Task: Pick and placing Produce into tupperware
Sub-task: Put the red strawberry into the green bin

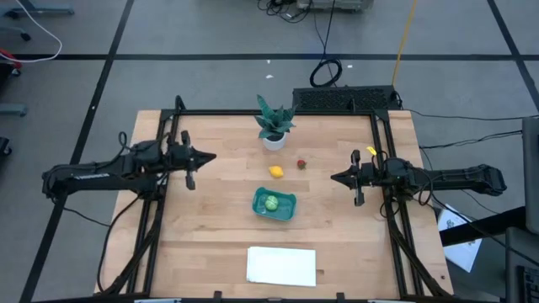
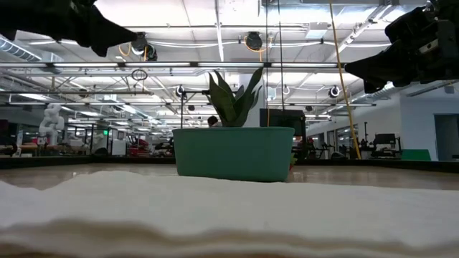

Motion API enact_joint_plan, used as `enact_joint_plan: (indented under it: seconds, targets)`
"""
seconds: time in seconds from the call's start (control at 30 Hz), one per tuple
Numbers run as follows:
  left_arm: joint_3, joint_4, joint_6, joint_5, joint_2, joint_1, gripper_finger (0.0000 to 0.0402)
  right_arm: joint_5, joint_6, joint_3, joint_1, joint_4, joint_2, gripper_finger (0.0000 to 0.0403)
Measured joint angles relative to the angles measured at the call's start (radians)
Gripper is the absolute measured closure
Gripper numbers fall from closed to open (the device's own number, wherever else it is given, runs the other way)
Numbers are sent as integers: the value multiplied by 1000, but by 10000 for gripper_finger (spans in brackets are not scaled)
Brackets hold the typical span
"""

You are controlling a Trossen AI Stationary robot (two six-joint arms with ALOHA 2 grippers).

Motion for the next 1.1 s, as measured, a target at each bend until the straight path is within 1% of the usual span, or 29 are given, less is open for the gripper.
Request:
enact_joint_plan:
  seconds: [0.07,0.23,0.37,0.5,0.87,1.1]
  targets:
    - [-23,44,3,18,-18,0,399,0,0,0,0,0,0,403]
    - [-65,68,4,32,-58,0,397,0,0,0,0,0,0,403]
    - [-121,146,3,59,-77,0,400,0,0,0,0,3,0,403]
    - [-177,208,-1,60,-84,0,397,0,0,0,0,5,0,403]
    - [-221,211,12,62,-83,0,400,0,0,0,0,6,0,403]
    - [-227,210,14,62,-82,0,379,-1,21,0,0,-1,1,403]
